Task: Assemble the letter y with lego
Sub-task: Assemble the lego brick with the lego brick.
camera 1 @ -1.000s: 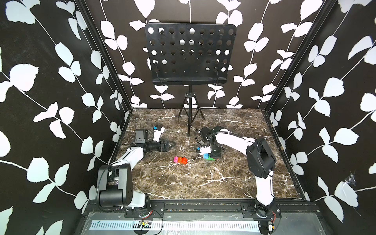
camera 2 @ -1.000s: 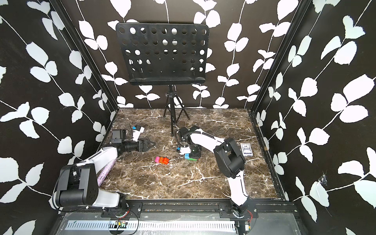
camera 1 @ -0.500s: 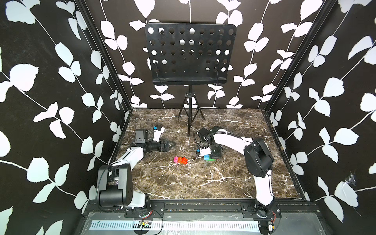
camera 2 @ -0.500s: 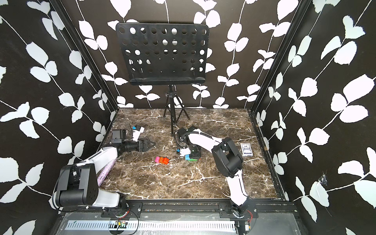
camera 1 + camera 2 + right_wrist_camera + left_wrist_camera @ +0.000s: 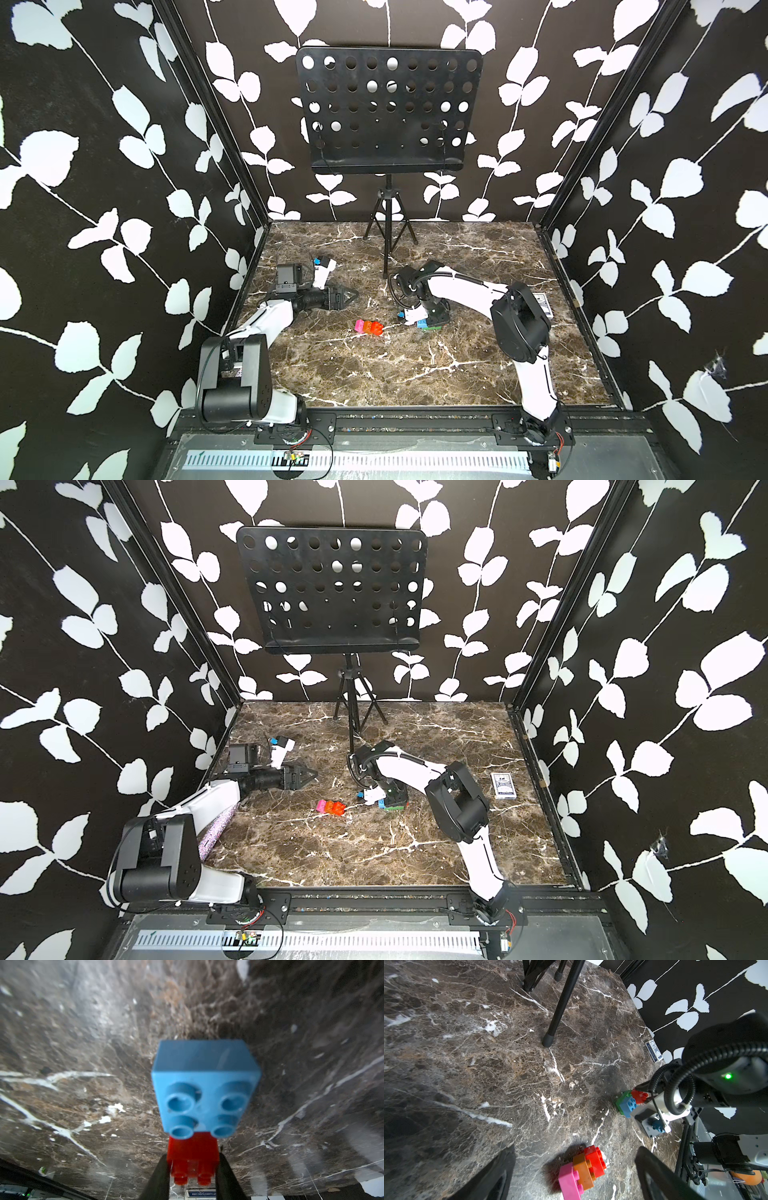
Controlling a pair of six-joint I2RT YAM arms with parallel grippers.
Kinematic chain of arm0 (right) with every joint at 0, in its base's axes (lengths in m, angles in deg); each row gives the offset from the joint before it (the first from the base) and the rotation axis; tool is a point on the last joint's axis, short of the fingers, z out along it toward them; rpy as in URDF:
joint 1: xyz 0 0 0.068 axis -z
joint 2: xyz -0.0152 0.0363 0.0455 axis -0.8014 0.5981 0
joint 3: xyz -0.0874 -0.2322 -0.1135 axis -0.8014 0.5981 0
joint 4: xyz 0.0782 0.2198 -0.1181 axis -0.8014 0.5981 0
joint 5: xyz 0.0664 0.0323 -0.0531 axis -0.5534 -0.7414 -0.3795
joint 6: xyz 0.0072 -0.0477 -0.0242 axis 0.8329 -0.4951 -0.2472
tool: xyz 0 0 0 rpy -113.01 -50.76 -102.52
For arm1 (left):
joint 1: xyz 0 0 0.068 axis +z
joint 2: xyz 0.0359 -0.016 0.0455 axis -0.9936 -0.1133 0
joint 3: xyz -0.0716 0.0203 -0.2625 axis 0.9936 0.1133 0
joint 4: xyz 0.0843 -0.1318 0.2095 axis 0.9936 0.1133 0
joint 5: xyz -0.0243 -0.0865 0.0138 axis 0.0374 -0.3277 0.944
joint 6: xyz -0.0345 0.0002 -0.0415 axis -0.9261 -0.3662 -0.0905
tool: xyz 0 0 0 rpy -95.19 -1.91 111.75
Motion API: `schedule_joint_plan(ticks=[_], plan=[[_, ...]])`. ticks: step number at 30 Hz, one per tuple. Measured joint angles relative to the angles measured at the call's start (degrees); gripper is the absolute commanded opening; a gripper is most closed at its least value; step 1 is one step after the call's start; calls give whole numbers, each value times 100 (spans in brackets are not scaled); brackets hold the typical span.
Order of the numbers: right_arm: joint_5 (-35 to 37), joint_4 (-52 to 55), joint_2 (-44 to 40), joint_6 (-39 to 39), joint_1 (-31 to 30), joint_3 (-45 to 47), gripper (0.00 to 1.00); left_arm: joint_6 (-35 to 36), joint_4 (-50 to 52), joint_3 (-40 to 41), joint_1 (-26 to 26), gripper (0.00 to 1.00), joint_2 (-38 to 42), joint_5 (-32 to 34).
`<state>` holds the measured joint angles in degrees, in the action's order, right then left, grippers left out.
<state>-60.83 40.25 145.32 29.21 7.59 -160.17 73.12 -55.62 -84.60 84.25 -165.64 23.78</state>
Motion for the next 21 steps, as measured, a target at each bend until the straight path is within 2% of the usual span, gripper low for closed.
schedule_joint_plan(ticks=[10, 15, 21], plan=[[372, -15, -63, 9, -28, 223, 10, 0, 0, 0, 0, 92, 0, 0], [192, 138, -9, 210, 79, 107, 11, 0, 0, 0, 0, 92, 0, -2], [-116, 570, 293, 824, 247, -352, 11, 0, 0, 0, 0, 92, 0, -2]])
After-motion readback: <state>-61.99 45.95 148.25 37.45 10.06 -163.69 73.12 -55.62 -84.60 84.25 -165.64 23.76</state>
